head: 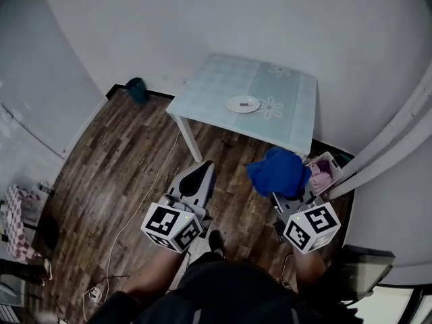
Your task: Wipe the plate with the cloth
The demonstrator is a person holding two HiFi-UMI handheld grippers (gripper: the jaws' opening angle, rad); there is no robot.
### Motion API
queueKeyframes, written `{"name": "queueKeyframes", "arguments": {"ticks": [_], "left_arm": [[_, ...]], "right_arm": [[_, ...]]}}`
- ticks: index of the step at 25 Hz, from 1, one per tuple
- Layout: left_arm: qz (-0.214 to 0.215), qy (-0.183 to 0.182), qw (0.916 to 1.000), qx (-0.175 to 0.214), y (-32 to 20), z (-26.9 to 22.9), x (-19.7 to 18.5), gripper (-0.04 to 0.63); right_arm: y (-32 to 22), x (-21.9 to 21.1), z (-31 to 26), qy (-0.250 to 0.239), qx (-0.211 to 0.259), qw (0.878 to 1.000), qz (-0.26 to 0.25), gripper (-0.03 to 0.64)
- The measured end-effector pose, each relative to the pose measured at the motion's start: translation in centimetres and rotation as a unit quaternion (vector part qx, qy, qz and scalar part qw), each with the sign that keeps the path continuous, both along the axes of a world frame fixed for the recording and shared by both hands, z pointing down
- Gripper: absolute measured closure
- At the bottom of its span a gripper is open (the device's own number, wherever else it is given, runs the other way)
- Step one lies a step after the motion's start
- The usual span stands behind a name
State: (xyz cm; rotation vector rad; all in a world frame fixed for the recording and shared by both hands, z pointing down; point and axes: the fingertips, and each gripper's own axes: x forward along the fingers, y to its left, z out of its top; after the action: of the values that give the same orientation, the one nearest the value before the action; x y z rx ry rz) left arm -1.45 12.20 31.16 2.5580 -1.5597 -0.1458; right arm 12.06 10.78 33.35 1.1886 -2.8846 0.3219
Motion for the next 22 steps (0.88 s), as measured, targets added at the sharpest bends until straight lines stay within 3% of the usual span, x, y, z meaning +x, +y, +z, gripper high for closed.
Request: {"name": "queueKeyframes", "arguments": {"ticks": [14, 22], "left_arm": [[0.026, 0.011, 0.9996, 0.007, -9.6, 0.8, -8.1, 0.586], [0.035, 0.021, 0.9992, -0.001, -13.8, 1.2, -9.8, 0.586]], "right_arm": [[-9.4, -7.1, -0.2, 0.02, 0.001, 0.999, 0.044, 0.499], [-13.3, -8.9, -0.7, 0.026, -0.002, 0.998, 0.056, 0.499]]}}
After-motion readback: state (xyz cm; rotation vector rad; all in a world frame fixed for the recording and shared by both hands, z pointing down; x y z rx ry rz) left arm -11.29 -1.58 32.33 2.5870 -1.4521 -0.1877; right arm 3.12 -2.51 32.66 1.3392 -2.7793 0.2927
